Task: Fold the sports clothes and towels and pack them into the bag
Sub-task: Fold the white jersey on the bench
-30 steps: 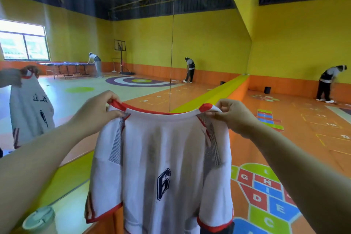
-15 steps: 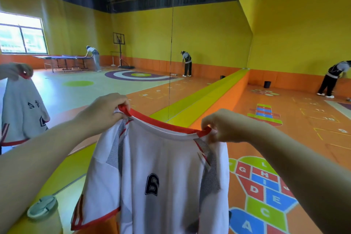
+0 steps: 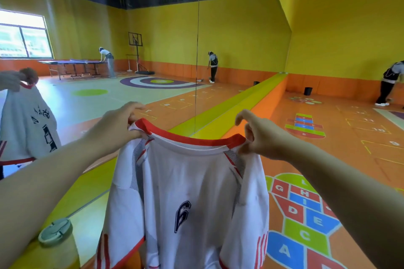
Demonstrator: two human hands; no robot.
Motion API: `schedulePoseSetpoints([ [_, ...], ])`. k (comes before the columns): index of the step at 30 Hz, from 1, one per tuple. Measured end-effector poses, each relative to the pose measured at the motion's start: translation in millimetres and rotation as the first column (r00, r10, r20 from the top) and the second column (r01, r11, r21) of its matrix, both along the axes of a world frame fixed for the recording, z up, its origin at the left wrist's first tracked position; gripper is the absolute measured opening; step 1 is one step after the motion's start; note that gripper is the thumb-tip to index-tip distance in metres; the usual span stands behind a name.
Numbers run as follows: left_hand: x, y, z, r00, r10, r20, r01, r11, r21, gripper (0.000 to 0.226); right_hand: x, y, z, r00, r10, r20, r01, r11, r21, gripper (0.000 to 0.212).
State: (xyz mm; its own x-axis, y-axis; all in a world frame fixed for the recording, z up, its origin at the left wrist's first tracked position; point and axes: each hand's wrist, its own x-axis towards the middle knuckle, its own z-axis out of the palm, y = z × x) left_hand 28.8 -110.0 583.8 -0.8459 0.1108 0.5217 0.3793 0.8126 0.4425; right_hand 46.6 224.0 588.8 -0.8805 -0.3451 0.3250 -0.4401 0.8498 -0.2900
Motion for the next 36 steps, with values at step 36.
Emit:
schedulePoseSetpoints([
  [36, 13.6, -4.1, 78.2, 0.977, -0.032, -0.211, 0.086, 0.963, 0.255, 0.034, -1.3, 28.3, 57.5, 0.963, -0.121, -0.240, -0.102, 0.660, -0.744, 0.021],
])
